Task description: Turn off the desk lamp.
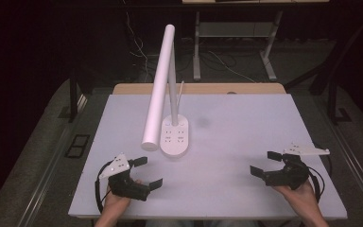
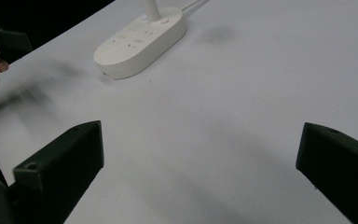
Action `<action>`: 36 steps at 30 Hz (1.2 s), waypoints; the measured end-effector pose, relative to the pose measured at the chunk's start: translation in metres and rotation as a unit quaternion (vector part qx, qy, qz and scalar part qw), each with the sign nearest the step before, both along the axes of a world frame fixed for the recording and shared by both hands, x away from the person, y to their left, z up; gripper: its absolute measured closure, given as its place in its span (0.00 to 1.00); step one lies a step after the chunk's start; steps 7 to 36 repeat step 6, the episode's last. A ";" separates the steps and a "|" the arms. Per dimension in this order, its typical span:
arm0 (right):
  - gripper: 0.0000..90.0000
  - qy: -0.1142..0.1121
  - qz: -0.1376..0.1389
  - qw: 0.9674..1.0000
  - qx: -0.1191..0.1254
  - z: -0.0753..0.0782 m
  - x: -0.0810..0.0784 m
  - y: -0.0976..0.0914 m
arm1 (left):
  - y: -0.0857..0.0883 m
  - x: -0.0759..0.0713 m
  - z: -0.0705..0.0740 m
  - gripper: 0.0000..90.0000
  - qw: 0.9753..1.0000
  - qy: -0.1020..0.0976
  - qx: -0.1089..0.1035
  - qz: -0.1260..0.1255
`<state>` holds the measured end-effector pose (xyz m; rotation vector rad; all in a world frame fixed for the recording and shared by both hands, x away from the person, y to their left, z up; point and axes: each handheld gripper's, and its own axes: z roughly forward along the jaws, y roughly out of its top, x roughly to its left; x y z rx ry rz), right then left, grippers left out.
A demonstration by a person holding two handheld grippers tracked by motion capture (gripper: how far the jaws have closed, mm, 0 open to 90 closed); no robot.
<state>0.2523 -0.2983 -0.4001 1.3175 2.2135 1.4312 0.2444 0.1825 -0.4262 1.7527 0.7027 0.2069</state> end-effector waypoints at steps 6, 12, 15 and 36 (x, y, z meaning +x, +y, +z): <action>0.01 0.003 -0.006 1.000 0.009 -0.012 -0.009 -0.005 | 0.000 0.000 0.000 0.00 1.000 0.000 0.000 0.001; 0.01 0.003 -0.006 1.000 0.009 -0.012 -0.009 -0.005 | 0.000 0.000 0.000 0.00 1.000 0.000 0.000 0.001; 0.01 0.003 -0.006 1.000 0.009 -0.012 -0.009 -0.005 | 0.000 0.000 0.000 0.00 1.000 0.000 0.000 0.001; 0.01 0.003 -0.006 1.000 0.009 -0.012 -0.009 -0.005 | 0.000 0.000 0.000 0.00 1.000 0.000 0.000 0.001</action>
